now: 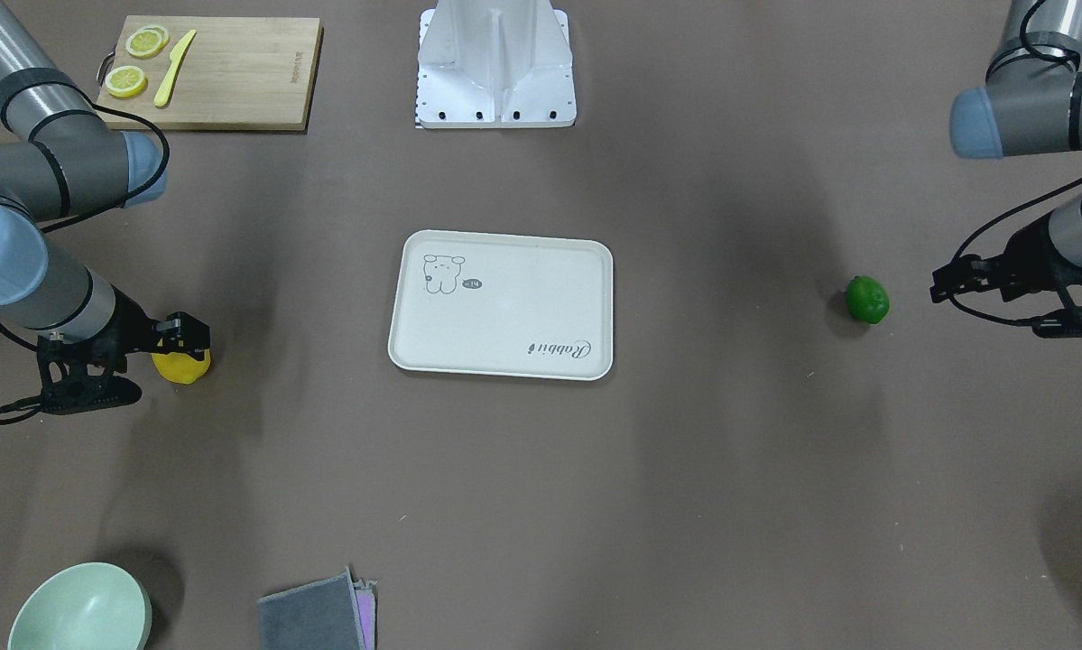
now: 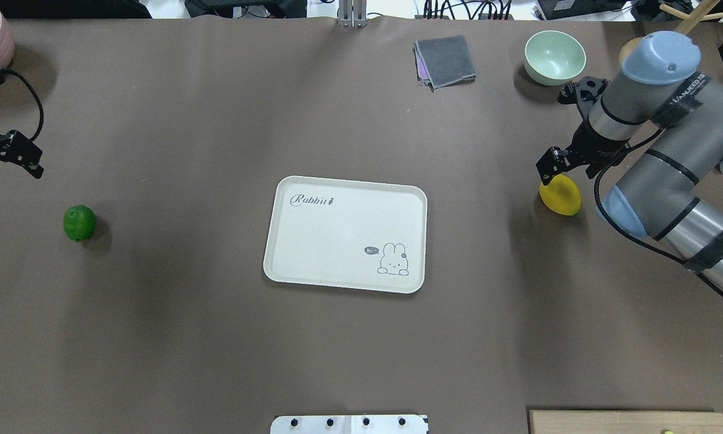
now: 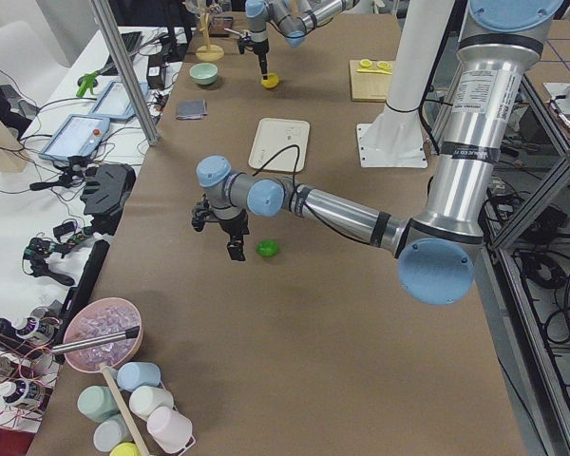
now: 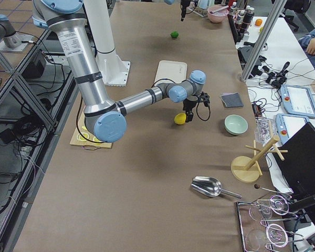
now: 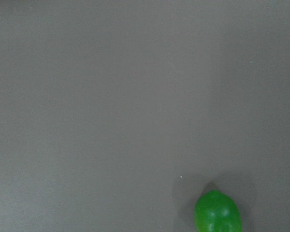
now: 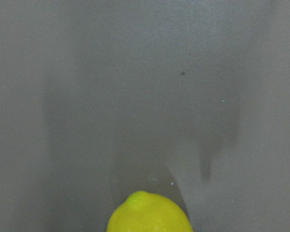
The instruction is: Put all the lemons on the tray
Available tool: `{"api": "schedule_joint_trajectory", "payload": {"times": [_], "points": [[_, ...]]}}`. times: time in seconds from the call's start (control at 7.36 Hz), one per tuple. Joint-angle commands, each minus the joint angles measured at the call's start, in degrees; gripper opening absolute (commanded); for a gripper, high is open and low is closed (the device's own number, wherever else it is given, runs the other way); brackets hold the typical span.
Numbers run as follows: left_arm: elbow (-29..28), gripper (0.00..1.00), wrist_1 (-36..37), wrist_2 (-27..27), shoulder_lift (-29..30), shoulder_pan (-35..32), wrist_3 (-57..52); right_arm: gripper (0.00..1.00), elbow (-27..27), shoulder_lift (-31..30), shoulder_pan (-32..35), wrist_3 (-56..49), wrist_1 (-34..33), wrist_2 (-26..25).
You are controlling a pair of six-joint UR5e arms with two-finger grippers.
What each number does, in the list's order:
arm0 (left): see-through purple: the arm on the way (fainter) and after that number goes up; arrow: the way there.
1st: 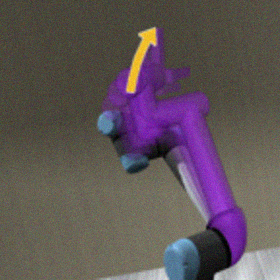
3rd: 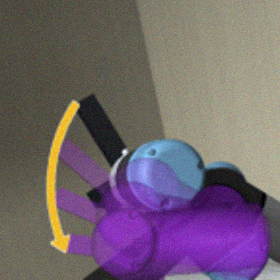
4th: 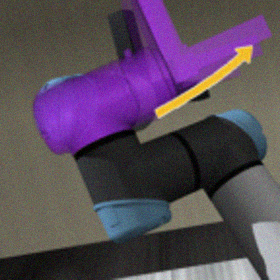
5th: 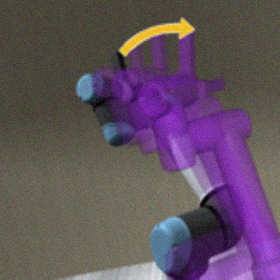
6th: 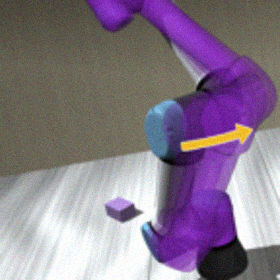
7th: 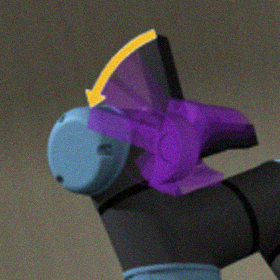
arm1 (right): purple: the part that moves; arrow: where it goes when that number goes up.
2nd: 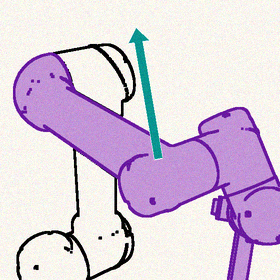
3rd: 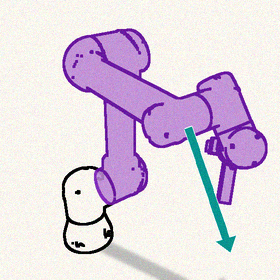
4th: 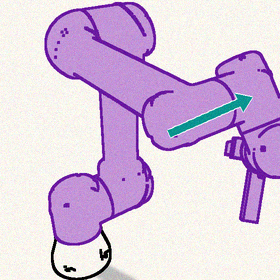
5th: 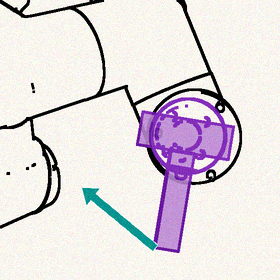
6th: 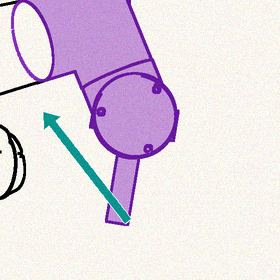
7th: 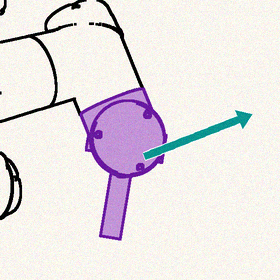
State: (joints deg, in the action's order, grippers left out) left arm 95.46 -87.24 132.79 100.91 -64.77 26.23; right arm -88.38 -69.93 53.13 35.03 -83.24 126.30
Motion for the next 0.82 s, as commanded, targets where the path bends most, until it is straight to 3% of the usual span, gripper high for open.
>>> {"api": "schedule_joint_trajectory", "payload": {"times": [0.0,0.27,0.68], "points": [[-1.32,0.98,0.05,0.18,1.13,3.67,2.76,0.99,0.75,-0.03,-0.74,-0.05,0.27,0.09],[-5.35,0.98,-0.21,6.57,1.31,4.99,2.59,0.99,1.19,0.14,-0.92,0.04,0.27,0.44],[-8.44,0.98,-0.04,6.69,3.76,7.1,2.86,0.98,2.33,0.14,-1.71,-0.05,0.27,0.62]]}}
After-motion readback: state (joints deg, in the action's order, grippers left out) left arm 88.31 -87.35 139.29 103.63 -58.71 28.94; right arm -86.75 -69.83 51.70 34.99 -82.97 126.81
